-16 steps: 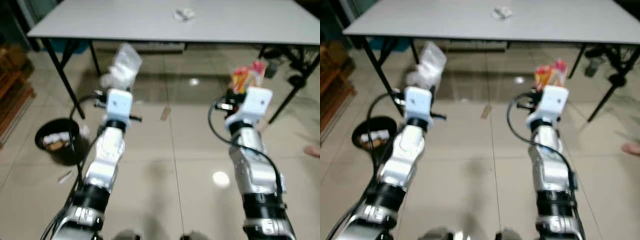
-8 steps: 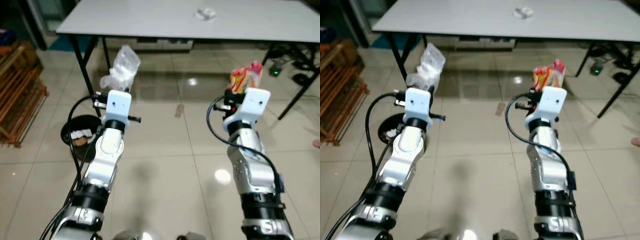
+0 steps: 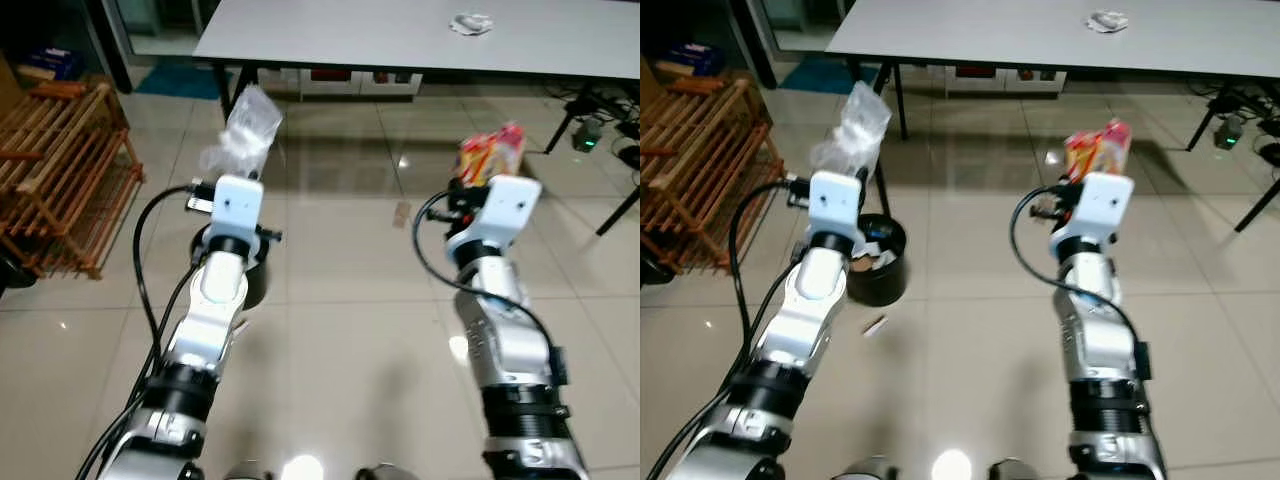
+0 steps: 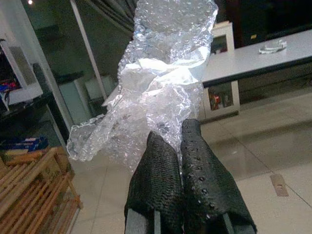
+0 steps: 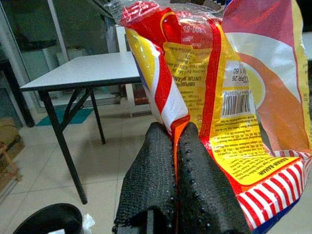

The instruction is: Picking trash to rubbish bin

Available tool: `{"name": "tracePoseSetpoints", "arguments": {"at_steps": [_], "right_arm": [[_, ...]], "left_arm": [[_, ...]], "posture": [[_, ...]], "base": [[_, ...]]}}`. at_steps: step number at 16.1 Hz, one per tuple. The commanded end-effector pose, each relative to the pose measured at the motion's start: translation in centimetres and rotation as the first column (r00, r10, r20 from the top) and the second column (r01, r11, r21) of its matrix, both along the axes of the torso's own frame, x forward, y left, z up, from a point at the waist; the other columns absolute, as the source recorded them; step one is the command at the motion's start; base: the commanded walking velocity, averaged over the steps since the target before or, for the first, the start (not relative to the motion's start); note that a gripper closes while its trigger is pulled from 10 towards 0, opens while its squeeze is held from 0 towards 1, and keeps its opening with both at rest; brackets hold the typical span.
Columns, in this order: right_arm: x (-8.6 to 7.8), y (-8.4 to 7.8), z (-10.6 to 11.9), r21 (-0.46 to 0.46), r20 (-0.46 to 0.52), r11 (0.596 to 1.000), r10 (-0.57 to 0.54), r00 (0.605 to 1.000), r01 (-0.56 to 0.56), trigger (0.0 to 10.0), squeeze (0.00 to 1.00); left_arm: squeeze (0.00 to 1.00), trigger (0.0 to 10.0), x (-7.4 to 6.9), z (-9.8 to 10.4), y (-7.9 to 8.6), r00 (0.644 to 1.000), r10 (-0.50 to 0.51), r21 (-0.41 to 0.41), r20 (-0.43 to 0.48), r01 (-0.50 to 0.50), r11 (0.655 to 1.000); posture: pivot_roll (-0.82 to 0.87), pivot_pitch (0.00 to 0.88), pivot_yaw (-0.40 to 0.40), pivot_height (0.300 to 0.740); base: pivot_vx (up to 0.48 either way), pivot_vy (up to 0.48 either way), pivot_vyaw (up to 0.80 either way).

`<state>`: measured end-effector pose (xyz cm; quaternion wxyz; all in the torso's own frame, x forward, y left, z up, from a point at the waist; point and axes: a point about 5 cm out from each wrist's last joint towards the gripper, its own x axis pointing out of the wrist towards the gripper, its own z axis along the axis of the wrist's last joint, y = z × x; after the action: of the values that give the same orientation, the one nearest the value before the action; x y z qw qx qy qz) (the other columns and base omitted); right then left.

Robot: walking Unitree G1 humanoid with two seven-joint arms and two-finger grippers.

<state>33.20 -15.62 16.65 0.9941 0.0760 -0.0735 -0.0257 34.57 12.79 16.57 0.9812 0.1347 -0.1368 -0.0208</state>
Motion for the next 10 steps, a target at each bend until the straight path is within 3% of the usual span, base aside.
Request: {"name": "tracePoseSetpoints", "arguments": {"at_steps": [1,10], "right_arm": [[0.0,0.77,0.14,0.017,0.006,1.0,0.022,1.0,-0.023,10.0,0.0],[0.11,0.61,0.24,0.018,0.007,1.0,0.018,1.0,-0.018,10.0,0.0]], "left_arm": [[0.0,10.0,-0.06,-0.14,0.74,1.0,0.008,0.011,-0.007,-0.008,1.0],[0.0,10.0,-0.01,-0.11,0.72,1.0,0.009,0.012,-0.007,-0.009,1.0]], "posture": [[-0.04,0.084,-0.014,0.74],[-0.04,0.081,-0.024,0.74]], "base": [[0.0,0.48,0.0],[0.0,0.48,0.0]]}}
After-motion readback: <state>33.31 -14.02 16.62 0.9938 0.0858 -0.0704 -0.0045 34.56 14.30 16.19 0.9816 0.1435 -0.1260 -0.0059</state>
